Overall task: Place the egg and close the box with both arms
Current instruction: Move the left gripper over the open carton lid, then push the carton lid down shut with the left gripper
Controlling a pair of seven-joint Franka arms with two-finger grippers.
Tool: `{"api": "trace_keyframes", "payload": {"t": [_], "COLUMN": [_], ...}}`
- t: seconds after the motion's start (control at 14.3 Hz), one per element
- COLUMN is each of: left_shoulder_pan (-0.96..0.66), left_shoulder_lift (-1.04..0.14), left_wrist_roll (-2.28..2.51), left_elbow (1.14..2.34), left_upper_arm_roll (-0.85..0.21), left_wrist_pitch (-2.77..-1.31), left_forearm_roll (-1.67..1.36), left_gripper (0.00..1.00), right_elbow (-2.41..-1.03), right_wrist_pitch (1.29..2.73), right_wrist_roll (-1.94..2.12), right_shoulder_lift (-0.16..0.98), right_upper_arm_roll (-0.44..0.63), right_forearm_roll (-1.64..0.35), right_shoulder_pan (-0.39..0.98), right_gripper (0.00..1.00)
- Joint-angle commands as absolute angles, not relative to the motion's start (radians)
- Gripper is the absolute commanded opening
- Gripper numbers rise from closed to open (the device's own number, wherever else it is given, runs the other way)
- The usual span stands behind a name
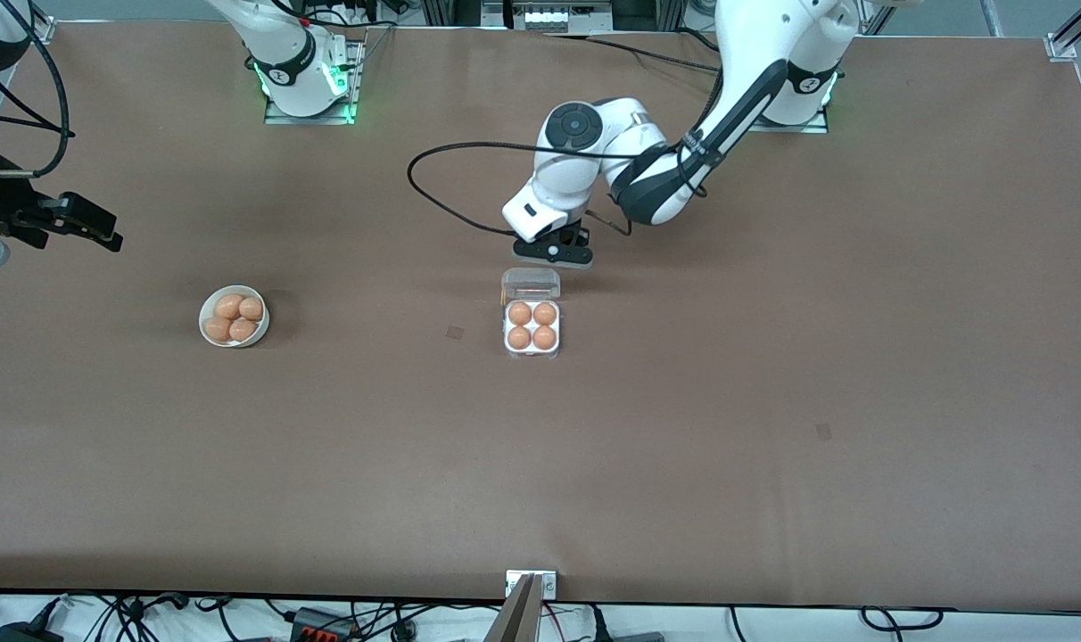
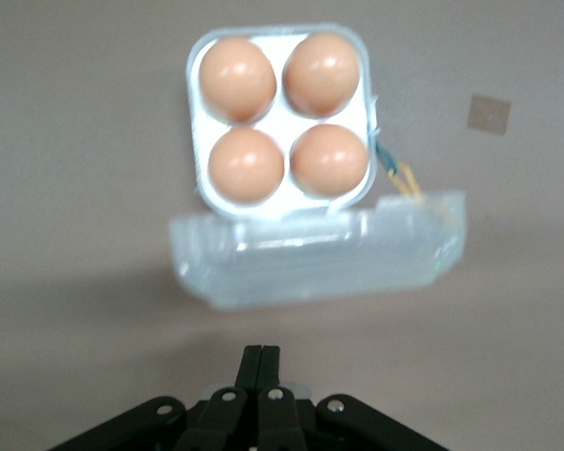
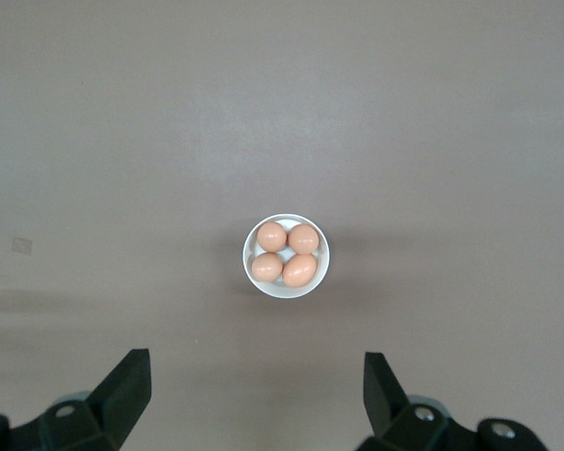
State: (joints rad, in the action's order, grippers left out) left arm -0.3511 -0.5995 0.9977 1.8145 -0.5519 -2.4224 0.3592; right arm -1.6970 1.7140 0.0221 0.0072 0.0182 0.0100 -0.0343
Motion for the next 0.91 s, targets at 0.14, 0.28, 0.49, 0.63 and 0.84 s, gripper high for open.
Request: {"api": "trace_keyframes", "payload": {"t": [0.14, 0.28, 0.49, 0.63, 0.84], "left_shoulder_pan": [-0.371, -0.367, -0.367, -0.367, -0.365], "left_shoulder_lift": [-0.641, -0.667, -0.684, -0.716, -0.707], "left_wrist_roll": [1.014, 1.005, 0.999, 0.985, 0.991], "left_elbow": [1.744, 1.72, 1.661, 1.608, 1.617], "left_upper_arm_roll": [-0.54, -0.522, -0.479, -0.471, -0.471], "left_wrist_pitch": [-2.462, -2.505, -2.505, -2.505, -2.496], "left_forearm_roll": [0.455, 0.471, 0.497, 0.495, 0.495], "left_gripper": [0.01, 0.01, 0.01, 0.01, 0.01], "right_elbow": [-1.697, -1.687, -1.686, -1.678, -1.657], "right_wrist_pitch": [1.729, 1.727, 1.715, 1.674, 1.634], "right_wrist_roll": [0.034, 0.035, 0.045, 0.044, 0.044], "right_shoulder_lift": [-0.003, 0.002, 0.003, -0.006, -0.006], "right_upper_arm_roll": [0.008, 0.005, 0.006, 0.006, 0.006], "right_forearm_roll": [0.026, 0.026, 0.023, 0.028, 0.028], "right_shoulder_pan": [-0.045, -0.038, -0.043, -0.043, -0.041], "right_gripper": [1.0, 1.0, 1.0, 1.0, 1.0]}}
